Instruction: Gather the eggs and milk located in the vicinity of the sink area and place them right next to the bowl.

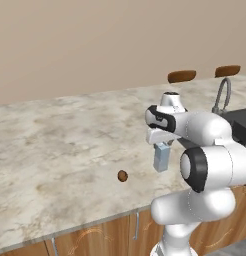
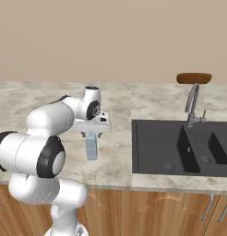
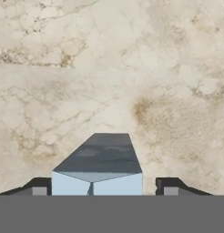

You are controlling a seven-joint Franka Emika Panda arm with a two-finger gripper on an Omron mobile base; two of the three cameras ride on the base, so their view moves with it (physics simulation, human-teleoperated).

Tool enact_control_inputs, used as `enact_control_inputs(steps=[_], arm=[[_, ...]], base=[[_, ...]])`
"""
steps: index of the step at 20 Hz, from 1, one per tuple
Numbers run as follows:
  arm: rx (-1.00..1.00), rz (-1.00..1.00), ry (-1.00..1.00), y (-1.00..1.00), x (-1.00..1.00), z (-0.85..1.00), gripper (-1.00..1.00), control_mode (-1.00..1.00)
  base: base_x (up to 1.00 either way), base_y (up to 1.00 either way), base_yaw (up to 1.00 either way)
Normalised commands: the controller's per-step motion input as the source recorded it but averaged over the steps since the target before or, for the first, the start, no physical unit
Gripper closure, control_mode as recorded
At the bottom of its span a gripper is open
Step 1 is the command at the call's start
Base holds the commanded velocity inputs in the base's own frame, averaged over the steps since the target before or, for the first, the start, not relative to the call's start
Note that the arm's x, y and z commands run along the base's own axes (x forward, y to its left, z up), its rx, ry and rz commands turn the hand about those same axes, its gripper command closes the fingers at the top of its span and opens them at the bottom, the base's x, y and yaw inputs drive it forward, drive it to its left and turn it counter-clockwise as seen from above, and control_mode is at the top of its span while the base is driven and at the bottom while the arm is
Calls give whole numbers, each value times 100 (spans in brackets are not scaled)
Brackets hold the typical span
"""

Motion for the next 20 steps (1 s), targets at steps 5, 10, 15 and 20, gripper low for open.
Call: enact_control_inputs(steps=[5, 10, 15, 20], arm=[[0, 0, 0, 0, 0, 0, 100, -100], [0, 0, 2, 0, -29, 68, 100, -100], [0, 0, -1, 0, -54, 100, 100, -100], [0, 0, -6, 1, -35, 78, 100, -100]], base=[[0, 0, 0], [0, 0, 0], [0, 0, 0], [0, 0, 0]])
